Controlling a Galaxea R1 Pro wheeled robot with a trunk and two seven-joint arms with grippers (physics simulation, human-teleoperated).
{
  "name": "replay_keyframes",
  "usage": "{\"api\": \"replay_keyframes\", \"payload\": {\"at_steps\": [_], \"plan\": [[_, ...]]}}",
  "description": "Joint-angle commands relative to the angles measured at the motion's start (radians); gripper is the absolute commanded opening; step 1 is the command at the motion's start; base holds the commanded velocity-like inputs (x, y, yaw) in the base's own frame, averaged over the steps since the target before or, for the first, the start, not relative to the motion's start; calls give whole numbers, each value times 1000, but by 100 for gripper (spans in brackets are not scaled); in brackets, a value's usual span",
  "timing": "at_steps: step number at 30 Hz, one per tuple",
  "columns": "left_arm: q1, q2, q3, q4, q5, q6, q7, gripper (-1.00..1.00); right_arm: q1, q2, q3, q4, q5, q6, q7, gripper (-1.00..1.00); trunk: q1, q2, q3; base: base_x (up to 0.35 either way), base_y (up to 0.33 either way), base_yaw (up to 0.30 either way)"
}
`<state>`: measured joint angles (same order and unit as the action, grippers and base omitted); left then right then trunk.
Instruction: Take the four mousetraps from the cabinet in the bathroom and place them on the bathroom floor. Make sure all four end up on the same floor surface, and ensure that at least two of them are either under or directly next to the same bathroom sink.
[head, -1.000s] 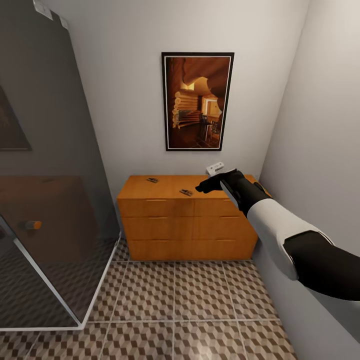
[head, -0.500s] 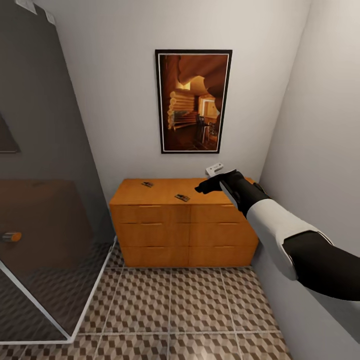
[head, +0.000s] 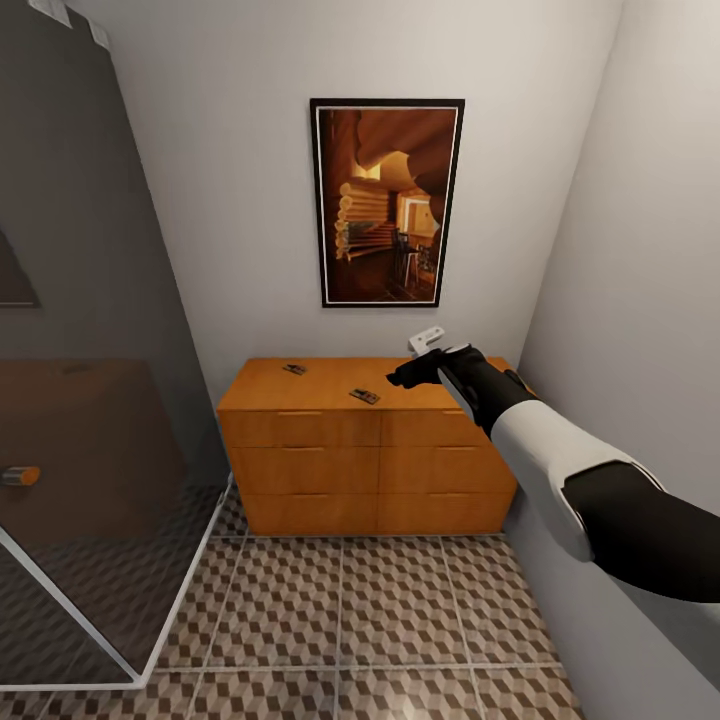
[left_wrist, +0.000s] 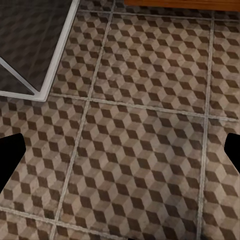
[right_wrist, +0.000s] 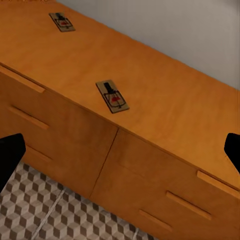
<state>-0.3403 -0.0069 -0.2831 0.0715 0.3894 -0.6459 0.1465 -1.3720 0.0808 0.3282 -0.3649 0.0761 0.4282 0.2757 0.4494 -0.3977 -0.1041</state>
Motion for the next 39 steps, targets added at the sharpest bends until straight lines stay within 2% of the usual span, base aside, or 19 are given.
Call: {"api": "replay_keyframes", "payload": {"at_steps": [1,20,28,39], "plan": [[-2,-1,-8,4,2,-5,5,100,-1,0,2,-1,8,3,4,100,1,-2,-2,0,0,0],[-2,-1,-8,4,2,-5,5,100,-1,1,2,2,9,2,-2,100,1,-2,-2,0,0,0],[-2,-1,-8,4,2,-4,5,100,-1,7,2,62,10,-1,-4,100,1,-2,-2,0,0,0],[-2,-1,-8,4,2,-5,5,100,-1,8,2,82,10,-2,-4,100,1,-2,-2,0,0,0]]}}
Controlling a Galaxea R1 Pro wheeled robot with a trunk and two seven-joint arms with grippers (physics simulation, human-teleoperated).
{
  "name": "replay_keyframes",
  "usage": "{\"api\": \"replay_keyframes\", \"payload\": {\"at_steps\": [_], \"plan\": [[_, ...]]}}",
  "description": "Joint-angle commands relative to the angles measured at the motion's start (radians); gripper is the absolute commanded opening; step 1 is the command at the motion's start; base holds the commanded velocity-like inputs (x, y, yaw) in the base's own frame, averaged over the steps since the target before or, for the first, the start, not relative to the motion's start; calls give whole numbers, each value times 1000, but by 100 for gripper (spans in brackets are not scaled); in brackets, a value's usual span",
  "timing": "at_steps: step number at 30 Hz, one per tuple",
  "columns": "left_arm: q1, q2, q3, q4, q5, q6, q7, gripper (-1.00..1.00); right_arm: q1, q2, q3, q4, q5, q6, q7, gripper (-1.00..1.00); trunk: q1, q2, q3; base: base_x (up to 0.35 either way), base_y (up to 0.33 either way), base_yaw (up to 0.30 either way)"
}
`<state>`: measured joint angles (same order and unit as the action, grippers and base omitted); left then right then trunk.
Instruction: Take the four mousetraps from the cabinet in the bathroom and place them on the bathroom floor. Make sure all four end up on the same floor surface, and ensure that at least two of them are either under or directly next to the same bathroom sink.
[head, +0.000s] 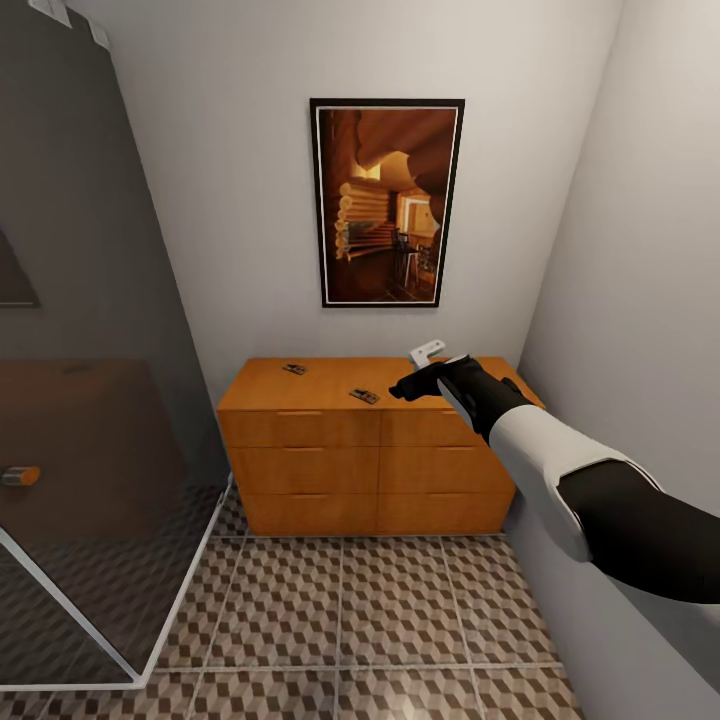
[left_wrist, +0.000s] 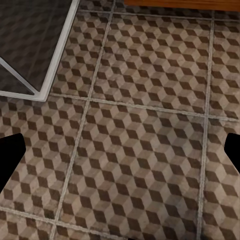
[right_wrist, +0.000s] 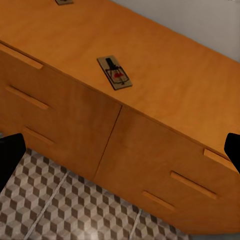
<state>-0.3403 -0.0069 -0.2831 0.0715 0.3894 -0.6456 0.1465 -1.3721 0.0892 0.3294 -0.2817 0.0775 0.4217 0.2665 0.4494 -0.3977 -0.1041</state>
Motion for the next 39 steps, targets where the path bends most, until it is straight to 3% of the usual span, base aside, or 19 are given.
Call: {"api": "replay_keyframes", "payload": {"at_steps": [1,24,39], "plan": [[-2,-1,-8,4,2,-5,5,100,-1,0,0,-1,8,3,5,100,1,-2,-2,0,0,0],[-2,-1,-8,4,2,-5,5,100,-1,-1,0,-1,7,-47,9,100,1,-2,-2,0,0,5],[-2,-2,-8,4,2,-5,5,100,-1,0,0,-1,8,-46,5,100,1,-2,-10,0,0,223]]}}
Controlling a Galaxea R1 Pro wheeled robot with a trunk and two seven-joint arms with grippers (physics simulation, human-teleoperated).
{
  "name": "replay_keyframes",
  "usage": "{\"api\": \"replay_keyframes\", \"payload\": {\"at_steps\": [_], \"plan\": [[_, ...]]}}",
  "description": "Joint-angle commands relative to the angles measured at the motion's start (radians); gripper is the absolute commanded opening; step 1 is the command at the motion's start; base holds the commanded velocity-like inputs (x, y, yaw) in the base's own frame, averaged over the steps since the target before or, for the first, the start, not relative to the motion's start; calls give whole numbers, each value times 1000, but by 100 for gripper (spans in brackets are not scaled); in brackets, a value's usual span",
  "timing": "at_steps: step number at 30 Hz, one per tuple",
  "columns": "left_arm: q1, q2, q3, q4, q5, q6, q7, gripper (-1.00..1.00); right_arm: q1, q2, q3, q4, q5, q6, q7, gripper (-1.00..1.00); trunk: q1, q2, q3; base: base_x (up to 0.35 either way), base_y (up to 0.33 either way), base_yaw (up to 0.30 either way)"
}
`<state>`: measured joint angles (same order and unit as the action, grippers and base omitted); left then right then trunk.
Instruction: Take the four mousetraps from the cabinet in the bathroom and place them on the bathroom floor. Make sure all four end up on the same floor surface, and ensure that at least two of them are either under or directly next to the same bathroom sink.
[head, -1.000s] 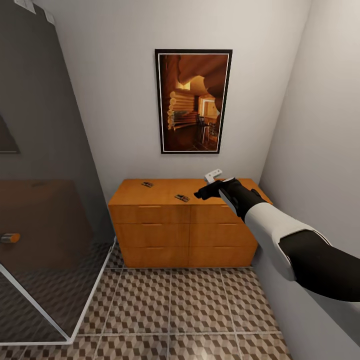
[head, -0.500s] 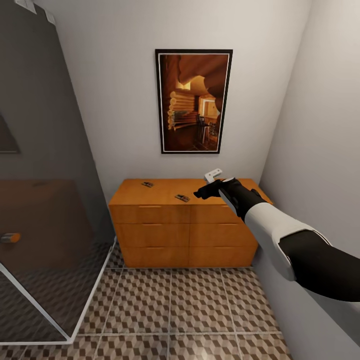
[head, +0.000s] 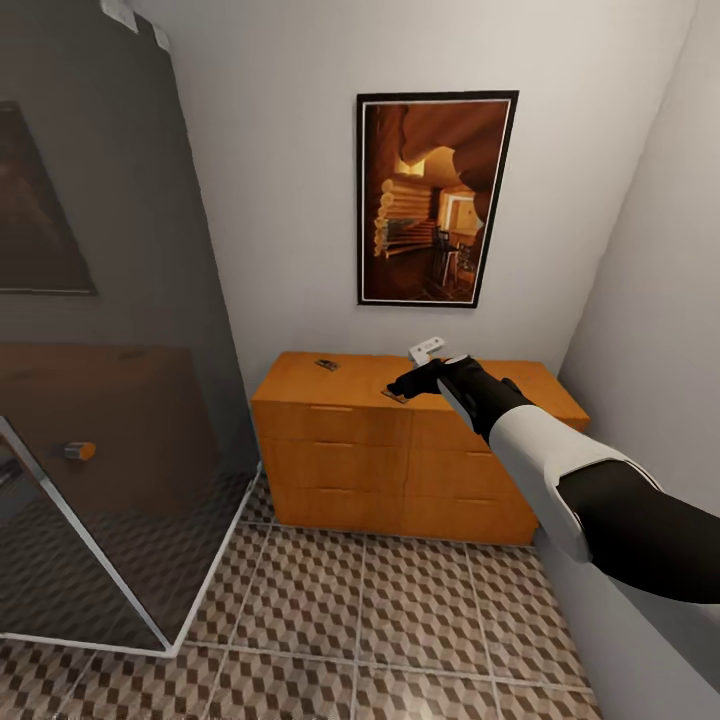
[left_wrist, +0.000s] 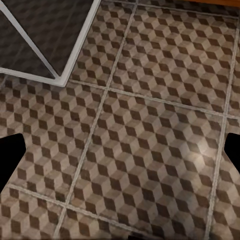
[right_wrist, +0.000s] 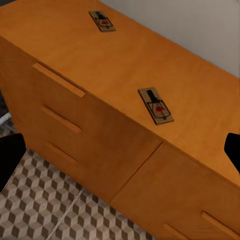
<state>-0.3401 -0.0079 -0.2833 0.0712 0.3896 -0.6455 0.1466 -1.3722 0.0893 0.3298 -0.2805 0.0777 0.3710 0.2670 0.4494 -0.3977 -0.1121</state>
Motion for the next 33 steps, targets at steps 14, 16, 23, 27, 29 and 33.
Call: {"api": "replay_keyframes", "payload": {"at_steps": [14,16,23,27,29,33], "plan": [[-2,-1,-8,4,2,-5,5,100,-1,-2,0,-2,8,5,5,100,1,-2,-13,0,0,266],[-2,-1,-8,4,2,-5,5,100,-1,-1,0,-2,8,5,5,100,1,-2,-14,0,0,263],[-2,-1,-8,4,2,-5,5,100,-1,-2,0,-2,8,5,5,100,1,-2,-20,3,-7,262],[-2,-1,-8,4,2,-5,5,100,-1,-2,0,-2,8,5,5,100,1,-2,-23,46,-65,261],[-2,-1,-8,4,2,-5,5,100,-1,-3,0,-2,8,5,5,100,1,-2,-25,75,-94,260],[-2,-1,-8,4,2,-5,5,100,-1,-4,0,-2,8,4,5,100,1,-2,-27,99,-109,225]]}}
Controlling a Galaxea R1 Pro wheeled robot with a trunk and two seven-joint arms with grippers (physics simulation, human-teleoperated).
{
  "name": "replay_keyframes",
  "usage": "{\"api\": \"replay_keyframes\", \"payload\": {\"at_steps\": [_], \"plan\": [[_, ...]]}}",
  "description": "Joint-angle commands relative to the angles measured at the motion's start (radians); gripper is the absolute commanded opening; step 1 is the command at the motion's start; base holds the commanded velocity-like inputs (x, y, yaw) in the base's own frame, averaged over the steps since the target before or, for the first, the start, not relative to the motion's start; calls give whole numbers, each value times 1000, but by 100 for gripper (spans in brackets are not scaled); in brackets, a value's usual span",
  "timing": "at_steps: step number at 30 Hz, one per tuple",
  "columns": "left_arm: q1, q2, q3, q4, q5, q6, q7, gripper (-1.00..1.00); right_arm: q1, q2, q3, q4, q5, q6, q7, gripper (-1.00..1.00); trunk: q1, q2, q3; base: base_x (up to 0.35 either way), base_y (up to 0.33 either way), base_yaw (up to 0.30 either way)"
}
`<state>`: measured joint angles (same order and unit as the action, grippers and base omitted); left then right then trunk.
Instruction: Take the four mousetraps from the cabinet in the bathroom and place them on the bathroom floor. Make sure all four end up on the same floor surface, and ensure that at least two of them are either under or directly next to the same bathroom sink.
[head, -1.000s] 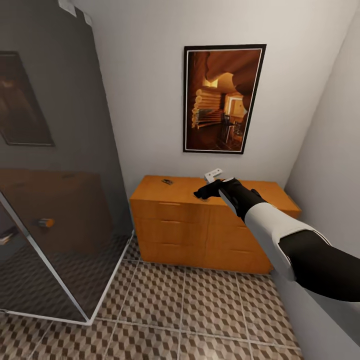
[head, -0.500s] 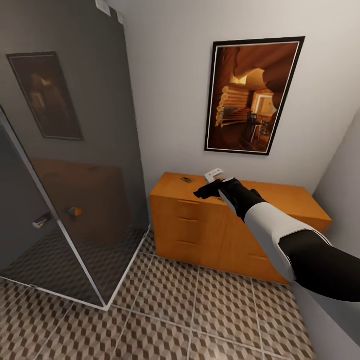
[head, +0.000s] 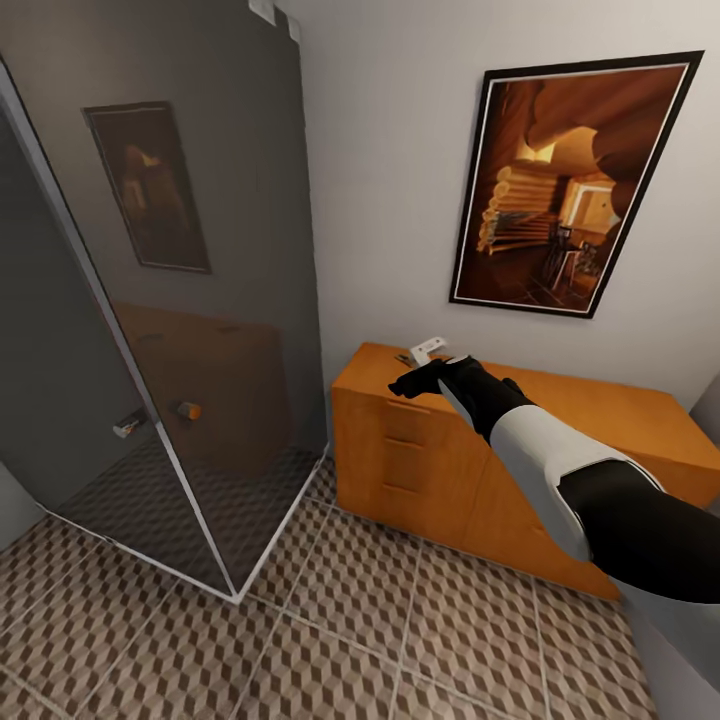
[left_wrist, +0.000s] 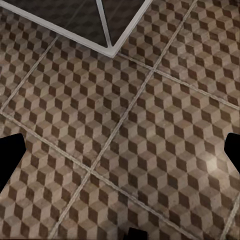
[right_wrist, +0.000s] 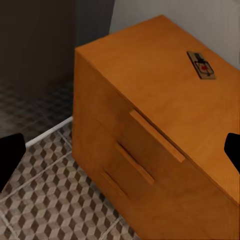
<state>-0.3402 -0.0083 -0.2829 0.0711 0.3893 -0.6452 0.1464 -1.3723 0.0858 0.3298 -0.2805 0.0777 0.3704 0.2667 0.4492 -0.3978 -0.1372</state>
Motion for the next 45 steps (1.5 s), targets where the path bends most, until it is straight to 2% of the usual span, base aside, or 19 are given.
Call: {"api": "replay_keyframes", "payload": {"at_steps": [1,14,26,38,45], "plan": [[-2,-1,-9,4,2,-5,5,100,-1,-1,0,-2,8,4,5,100,1,-2,-2,121,-122,108],[-2,-4,-9,4,2,-5,5,100,-1,-6,-1,-2,11,3,-5,100,1,-2,-4,166,-158,27],[-2,-4,-9,4,2,-5,5,100,-1,-6,-1,-2,11,1,-82,100,1,-2,-4,225,-207,1],[-2,-4,-9,4,2,-5,5,100,1,-6,-1,-1,11,1,-90,100,1,-2,-4,233,-193,0],[-2,-4,-9,4,2,-5,5,100,1,-4,0,37,10,0,-90,100,1,-2,-4,137,-39,0]]}}
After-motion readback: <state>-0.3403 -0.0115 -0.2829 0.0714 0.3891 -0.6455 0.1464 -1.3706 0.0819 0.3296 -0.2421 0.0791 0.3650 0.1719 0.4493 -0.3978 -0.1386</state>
